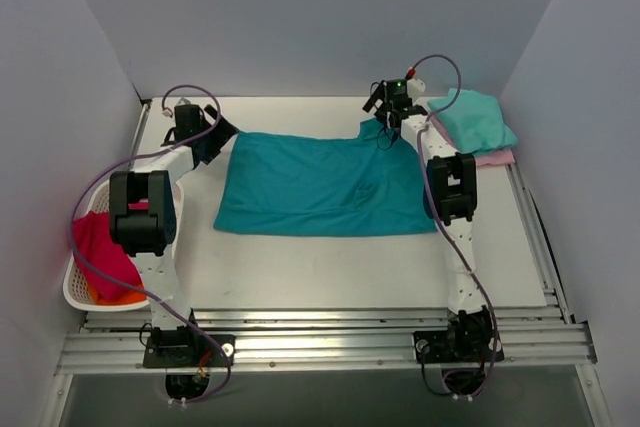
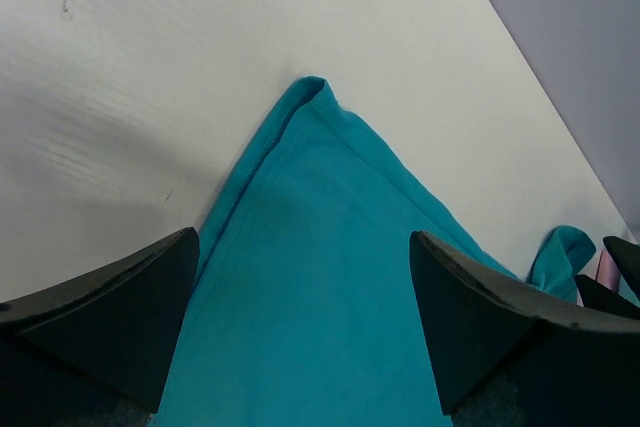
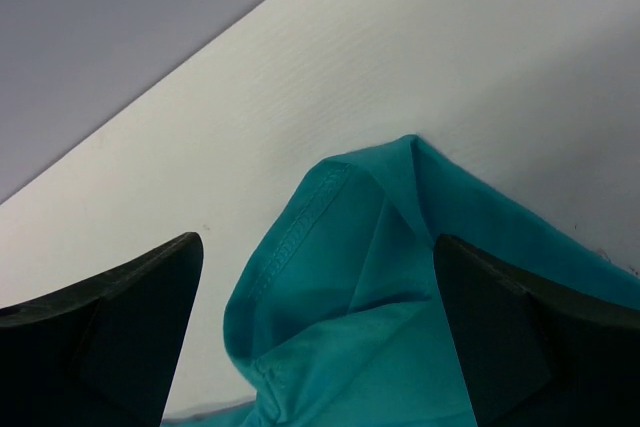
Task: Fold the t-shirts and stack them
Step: Grap the side of the flattened tshirt furthest away from the robot with both arms
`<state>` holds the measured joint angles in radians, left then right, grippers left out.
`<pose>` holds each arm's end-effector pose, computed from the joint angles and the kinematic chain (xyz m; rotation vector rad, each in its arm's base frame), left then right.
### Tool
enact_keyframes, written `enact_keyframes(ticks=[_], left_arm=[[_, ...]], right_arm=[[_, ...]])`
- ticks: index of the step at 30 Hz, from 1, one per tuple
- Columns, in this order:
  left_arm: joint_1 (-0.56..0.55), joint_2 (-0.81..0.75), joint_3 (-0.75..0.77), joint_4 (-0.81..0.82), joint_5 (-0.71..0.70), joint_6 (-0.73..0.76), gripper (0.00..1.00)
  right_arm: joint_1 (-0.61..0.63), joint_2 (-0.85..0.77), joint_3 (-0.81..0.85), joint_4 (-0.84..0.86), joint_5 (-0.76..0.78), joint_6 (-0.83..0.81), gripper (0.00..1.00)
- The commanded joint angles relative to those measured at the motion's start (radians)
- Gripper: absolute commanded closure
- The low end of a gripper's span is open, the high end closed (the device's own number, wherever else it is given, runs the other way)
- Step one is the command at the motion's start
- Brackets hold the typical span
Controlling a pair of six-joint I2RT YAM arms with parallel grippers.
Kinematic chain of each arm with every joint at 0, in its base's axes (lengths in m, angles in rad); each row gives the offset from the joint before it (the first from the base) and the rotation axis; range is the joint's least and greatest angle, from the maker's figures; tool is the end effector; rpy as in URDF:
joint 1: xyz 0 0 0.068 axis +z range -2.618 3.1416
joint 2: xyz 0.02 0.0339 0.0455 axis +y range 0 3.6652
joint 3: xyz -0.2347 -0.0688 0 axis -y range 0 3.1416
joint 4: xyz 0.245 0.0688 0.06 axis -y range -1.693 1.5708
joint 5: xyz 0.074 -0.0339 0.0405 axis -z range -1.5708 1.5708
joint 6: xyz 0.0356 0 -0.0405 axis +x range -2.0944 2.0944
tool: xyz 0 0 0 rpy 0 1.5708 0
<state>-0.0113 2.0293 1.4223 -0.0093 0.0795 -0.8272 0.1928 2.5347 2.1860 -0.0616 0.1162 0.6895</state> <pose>0.4486 -0.0079 0.1702 -0.8465 2.0747 -0.5530 0.5542 0.1040 0.1764 0.5671 1.9252 0.4558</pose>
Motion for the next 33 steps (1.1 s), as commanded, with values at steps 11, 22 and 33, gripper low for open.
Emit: enact_keyframes(ticks=[11, 22, 33], left_arm=[[0.007, 0.008, 0.021, 0.146, 0.069, 0.027, 0.06], [0.007, 0.039, 0.033, 0.158, 0.08, 0.019, 0.08], [0.007, 0.062, 0.04, 0.164, 0.091, 0.013, 0.09]], right_arm=[[-0.058, 0.056, 0.121, 0.035, -0.003, 0.004, 0.07], [-0.047, 0.141, 0.166, 0.052, -0.035, 0.036, 0.11], [-0.024, 0.162, 0.172, 0.051, -0.044, 0.041, 0.25]])
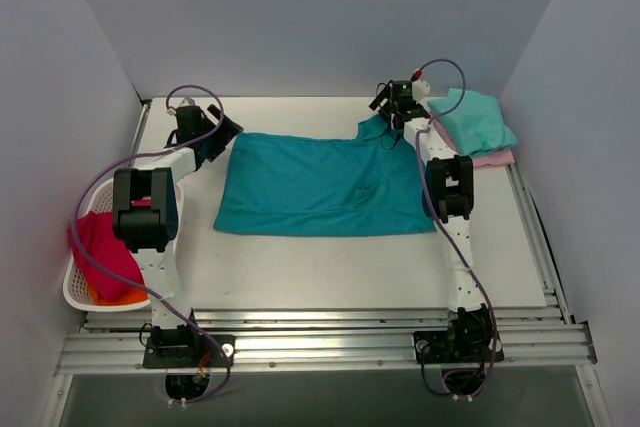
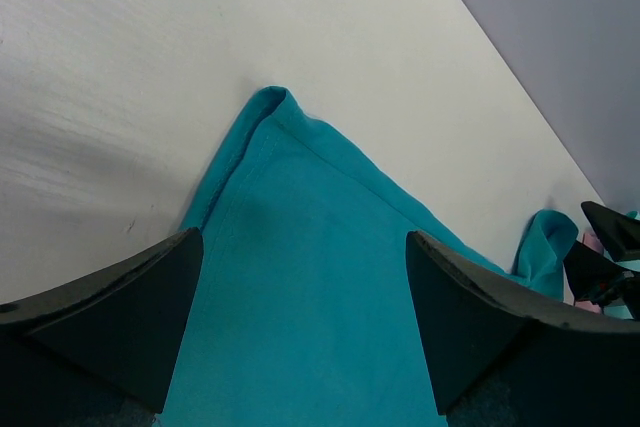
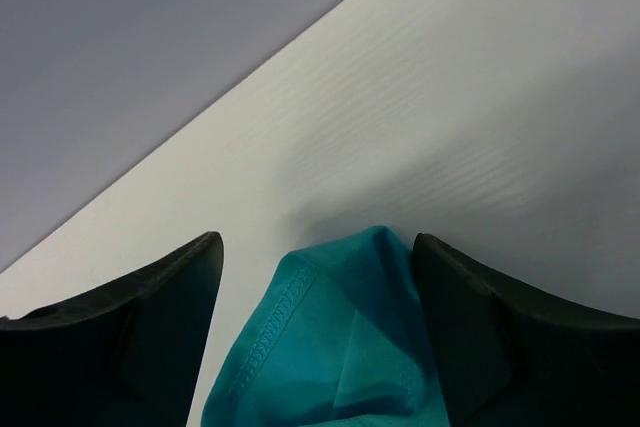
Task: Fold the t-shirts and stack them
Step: Grap the side of the flattened tshirt furthest away from the robot with both arms
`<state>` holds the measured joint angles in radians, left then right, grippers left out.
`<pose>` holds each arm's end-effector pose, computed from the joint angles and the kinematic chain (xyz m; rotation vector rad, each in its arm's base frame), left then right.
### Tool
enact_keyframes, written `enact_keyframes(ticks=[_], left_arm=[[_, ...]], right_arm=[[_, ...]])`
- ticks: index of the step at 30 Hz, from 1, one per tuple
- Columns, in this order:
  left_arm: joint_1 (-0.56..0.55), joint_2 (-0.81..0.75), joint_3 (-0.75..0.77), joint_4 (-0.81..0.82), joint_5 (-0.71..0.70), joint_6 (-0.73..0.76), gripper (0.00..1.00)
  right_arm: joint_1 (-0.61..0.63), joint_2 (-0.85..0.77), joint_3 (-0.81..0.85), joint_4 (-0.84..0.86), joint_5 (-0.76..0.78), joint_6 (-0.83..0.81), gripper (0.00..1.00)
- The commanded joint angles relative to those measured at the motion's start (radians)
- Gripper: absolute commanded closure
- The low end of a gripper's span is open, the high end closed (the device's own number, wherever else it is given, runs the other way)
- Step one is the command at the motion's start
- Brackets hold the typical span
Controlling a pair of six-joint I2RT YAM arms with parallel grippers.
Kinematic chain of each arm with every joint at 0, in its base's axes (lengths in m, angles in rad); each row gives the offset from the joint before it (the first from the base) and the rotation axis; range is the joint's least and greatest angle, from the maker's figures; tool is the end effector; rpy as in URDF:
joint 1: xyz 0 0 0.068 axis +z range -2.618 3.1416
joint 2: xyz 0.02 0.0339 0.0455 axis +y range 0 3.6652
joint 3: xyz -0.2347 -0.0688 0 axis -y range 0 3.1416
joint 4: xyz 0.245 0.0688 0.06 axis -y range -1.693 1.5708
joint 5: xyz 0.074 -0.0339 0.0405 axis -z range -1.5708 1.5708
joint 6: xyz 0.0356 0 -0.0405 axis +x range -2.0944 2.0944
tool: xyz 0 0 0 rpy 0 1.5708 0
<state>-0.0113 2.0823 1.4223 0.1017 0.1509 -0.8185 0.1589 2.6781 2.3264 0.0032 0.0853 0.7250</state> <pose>0.4577 -0.0105 0.1575 -0.7757 2.0501 -0.6410 0.5766 0.0893 0.1530 0.6008 1.8568 0.5093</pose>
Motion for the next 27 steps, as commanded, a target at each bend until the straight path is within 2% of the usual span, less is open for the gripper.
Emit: enact_keyframes(ticks=[1, 2, 5, 6, 7, 10, 18, 27], left_arm=[[0.007, 0.009, 0.037, 0.052, 0.022, 0.004, 0.09], [0.007, 0.009, 0.035, 0.052, 0.022, 0.002, 0.09], [0.037, 0.004, 0.029, 0.055, 0.024, 0.002, 0.09], [0.039, 0.004, 0.024, 0.058, 0.026, 0.002, 0.09], [0.042, 0.004, 0.021, 0.059, 0.026, 0.002, 0.09], [0.045, 0.007, 0.017, 0.064, 0.026, 0.001, 0.09], [0.056, 0.03, 0.053, -0.009, -0.03, 0.024, 0.1], [0.043, 0.198, 0.285, -0.184, -0.016, 0.05, 0.1]], right_arm=[[0.011, 0.02, 0.031, -0.012, -0.016, 0.007, 0.29], [0.011, 0.023, 0.031, -0.012, -0.019, 0.01, 0.31], [0.01, 0.031, 0.027, 0.021, -0.036, 0.017, 0.54], [0.01, 0.029, 0.025, 0.021, -0.038, 0.02, 0.63], [0.01, 0.032, 0.024, 0.02, -0.036, 0.022, 0.82], [0.007, 0.034, 0.019, 0.018, -0.036, 0.022, 1.0], [-0.002, 0.0, -0.05, 0.038, -0.021, 0.011, 1.0], [-0.005, -0.041, -0.11, 0.064, -0.03, 0.016, 1.0]])
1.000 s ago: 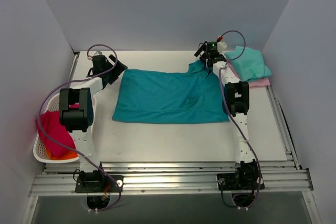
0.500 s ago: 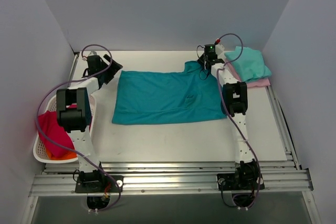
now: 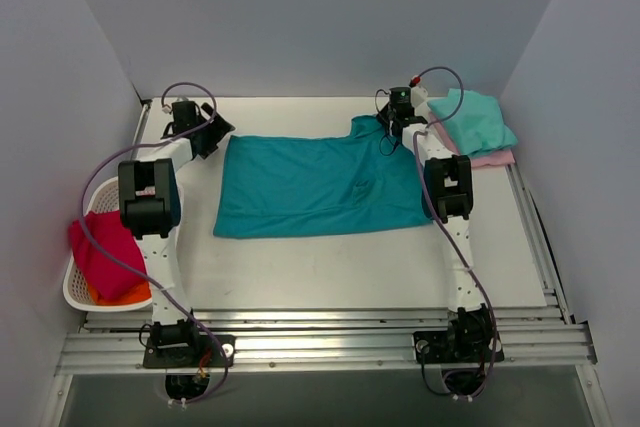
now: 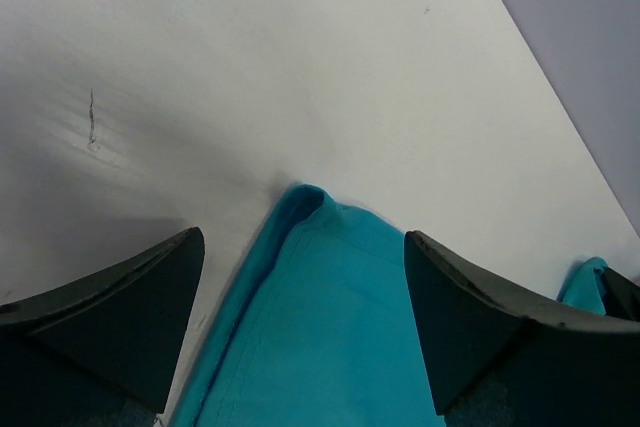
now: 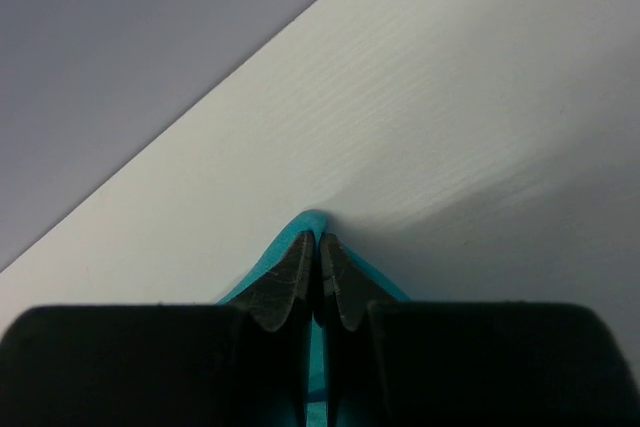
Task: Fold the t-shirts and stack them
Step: Grap the side of the flattened tshirt furthest away from the robot with both arms
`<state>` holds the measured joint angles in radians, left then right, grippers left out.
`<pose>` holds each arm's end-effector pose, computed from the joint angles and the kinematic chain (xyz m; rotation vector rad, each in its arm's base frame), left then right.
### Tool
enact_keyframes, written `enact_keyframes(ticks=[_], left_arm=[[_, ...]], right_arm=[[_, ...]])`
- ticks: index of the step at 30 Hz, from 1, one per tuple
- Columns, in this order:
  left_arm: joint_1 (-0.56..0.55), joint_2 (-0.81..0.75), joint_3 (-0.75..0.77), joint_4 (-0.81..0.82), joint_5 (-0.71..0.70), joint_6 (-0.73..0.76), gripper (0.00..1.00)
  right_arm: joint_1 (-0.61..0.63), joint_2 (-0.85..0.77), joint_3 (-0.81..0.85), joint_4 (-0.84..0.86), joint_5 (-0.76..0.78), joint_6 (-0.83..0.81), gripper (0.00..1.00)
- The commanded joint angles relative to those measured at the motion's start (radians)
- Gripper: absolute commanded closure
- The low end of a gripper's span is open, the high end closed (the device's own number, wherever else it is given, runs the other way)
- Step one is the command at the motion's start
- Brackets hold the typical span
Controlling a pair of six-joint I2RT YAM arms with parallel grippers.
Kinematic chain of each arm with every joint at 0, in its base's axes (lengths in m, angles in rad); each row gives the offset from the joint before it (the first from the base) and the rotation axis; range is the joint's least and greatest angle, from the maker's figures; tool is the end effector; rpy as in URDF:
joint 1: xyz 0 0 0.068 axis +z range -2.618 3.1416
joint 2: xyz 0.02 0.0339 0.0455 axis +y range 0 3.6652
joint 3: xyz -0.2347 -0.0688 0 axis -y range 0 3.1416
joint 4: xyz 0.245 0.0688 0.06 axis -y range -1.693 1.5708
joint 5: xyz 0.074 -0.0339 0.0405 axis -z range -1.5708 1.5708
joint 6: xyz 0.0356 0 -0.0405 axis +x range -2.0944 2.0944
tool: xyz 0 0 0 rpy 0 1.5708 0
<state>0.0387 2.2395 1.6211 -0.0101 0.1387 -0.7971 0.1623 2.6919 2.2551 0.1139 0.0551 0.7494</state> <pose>0.4881 0.0140 0.1403 -0.8408 2.0896 -0.5697 0.5753 0.0922 0.1315 0.5961 1.8394 0.5648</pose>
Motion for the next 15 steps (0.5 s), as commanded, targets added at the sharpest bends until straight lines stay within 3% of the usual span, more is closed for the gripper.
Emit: enact_keyframes(ticks=[1, 12, 15], left_arm=[[-0.008, 0.051, 0.104, -0.085, -0.001, 0.033, 0.1], [-0.028, 0.141, 0.232, -0.16, 0.021, 0.067, 0.15], [-0.062, 0.149, 0.241, -0.162, 0.028, 0.072, 0.25]], right_arm=[[-0.01, -0.056, -0.046, -0.042, -0.001, -0.007, 1.0], [-0.015, -0.046, -0.049, -0.031, -0.017, 0.002, 1.0], [-0.017, -0.041, -0.051, -0.031, -0.018, 0.004, 1.0]])
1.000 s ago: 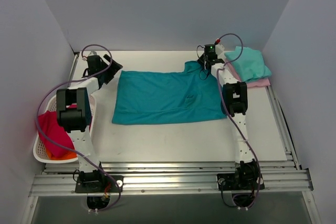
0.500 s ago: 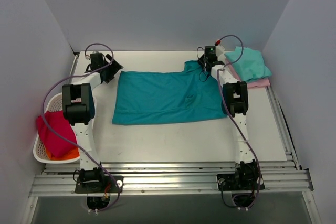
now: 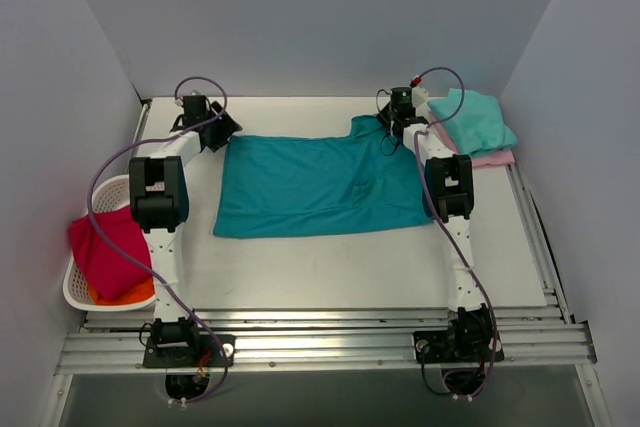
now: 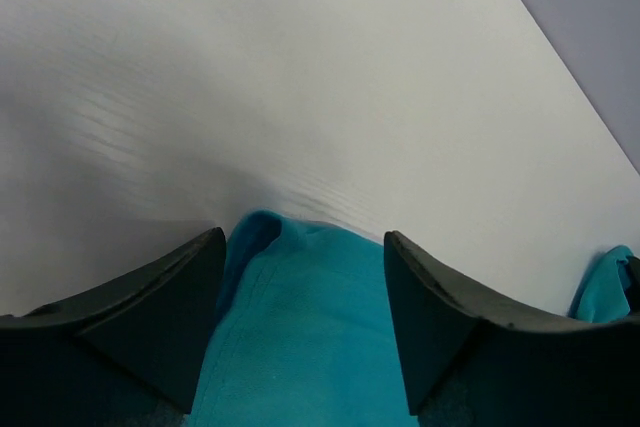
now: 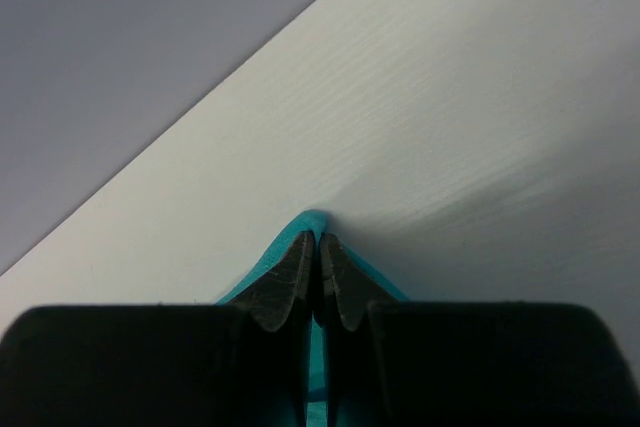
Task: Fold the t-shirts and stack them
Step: Grap the side of the flattened tshirt furthest away from the robot with both arms
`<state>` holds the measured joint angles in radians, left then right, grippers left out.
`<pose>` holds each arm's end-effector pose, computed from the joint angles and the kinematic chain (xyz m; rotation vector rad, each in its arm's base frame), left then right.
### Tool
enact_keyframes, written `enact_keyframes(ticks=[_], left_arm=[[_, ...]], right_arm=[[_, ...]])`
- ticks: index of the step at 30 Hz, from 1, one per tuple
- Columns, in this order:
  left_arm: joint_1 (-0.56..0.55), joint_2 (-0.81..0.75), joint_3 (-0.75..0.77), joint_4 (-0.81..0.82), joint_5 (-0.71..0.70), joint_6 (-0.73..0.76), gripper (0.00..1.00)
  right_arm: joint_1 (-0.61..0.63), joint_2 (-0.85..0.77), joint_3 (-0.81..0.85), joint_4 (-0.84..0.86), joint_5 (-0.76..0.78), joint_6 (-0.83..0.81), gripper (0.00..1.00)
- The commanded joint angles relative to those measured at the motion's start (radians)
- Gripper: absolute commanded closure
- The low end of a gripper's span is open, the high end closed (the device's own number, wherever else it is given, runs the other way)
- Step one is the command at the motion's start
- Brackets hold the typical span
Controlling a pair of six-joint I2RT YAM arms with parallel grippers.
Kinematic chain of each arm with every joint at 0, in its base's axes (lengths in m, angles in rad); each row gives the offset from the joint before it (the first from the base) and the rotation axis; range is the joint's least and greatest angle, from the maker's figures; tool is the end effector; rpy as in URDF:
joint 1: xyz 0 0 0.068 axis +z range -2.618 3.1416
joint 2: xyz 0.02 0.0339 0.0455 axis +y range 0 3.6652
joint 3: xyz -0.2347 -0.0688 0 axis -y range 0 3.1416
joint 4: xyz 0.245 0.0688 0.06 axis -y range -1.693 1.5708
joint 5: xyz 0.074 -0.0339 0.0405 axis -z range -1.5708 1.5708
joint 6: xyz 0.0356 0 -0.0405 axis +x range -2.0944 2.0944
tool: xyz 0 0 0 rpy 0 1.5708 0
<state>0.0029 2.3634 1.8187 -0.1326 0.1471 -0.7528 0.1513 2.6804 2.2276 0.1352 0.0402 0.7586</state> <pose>0.5129 -0.0037 0.1342 -0.7732 2.1680 -0.5613 0.5744 0.0861 0.1305 0.6040 1.8335 0.5792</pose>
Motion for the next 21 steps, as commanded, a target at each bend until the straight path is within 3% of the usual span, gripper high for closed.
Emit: enact_keyframes(ticks=[1, 5, 9, 13, 18, 21], left_arm=[[-0.026, 0.028, 0.05, -0.041, 0.02, 0.027, 0.3], [-0.026, 0.039, 0.056, -0.05, 0.023, 0.03, 0.45], [-0.024, 0.05, 0.06, -0.053, 0.028, 0.029, 0.51], [-0.026, 0.059, 0.073, -0.064, 0.026, 0.027, 0.75], [-0.026, 0.062, 0.08, -0.079, 0.019, 0.027, 0.89], [-0.024, 0.062, 0.09, -0.09, 0.011, 0.032, 0.91]], right_arm=[[-0.006, -0.028, -0.023, -0.052, -0.003, -0.007, 1.0], [-0.007, -0.024, -0.025, -0.051, -0.002, -0.005, 1.0], [-0.009, -0.022, -0.023, -0.049, -0.002, -0.005, 1.0], [-0.009, -0.021, -0.025, -0.048, -0.002, -0.005, 1.0], [-0.009, -0.021, -0.029, -0.046, -0.002, -0.005, 1.0], [-0.009, -0.031, -0.036, -0.042, -0.005, -0.002, 1.0]])
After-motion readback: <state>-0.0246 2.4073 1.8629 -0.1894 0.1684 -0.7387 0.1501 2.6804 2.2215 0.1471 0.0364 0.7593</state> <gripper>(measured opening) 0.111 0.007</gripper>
